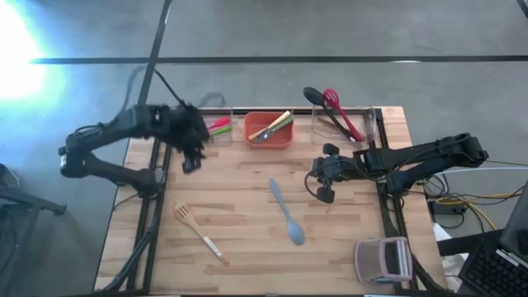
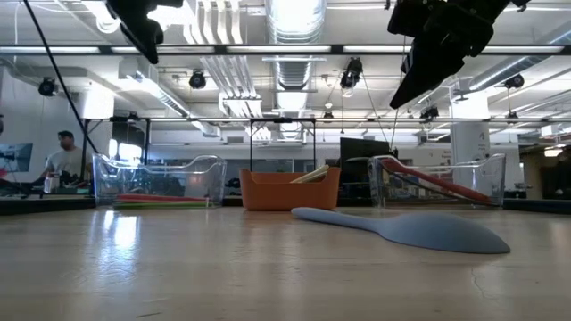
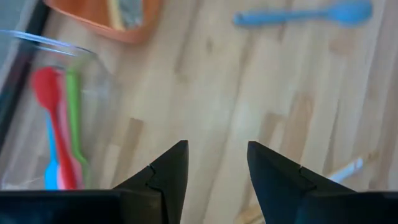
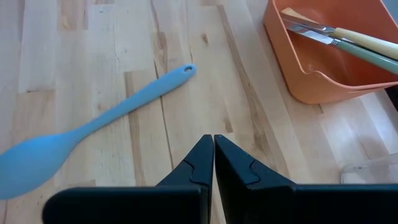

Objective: Pick & Place Kitchen Items
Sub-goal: Put the wooden serving spoon into the right transparent bin

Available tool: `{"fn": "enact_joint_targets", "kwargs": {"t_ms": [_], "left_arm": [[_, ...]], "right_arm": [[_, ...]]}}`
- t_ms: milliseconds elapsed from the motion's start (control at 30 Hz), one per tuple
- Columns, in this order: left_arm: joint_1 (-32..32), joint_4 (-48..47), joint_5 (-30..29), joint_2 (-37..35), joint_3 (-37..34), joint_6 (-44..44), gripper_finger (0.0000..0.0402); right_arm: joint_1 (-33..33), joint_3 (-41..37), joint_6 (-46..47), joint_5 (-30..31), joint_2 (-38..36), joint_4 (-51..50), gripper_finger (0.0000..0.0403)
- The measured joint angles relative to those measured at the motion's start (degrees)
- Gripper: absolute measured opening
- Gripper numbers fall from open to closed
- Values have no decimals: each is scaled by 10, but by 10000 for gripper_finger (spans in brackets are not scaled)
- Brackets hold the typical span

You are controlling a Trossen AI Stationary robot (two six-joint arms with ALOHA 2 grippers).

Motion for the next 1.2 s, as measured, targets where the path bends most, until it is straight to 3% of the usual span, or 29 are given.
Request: {"fn": "enact_joint_targets", "kwargs": {"t_ms": [233,467,900,1200], "left_arm": [[-182,0,-63,17,-46,-103,158],[-299,3,-63,51,-86,-100,151],[-363,30,-22,133,-191,-138,151],[-412,133,-12,147,-238,-140,151]], "right_arm": [[0,0,0,0,0,4,9],[0,0,0,1,0,21,9],[0,0,1,0,0,27,8],[0,0,27,0,0,28,8]]}}
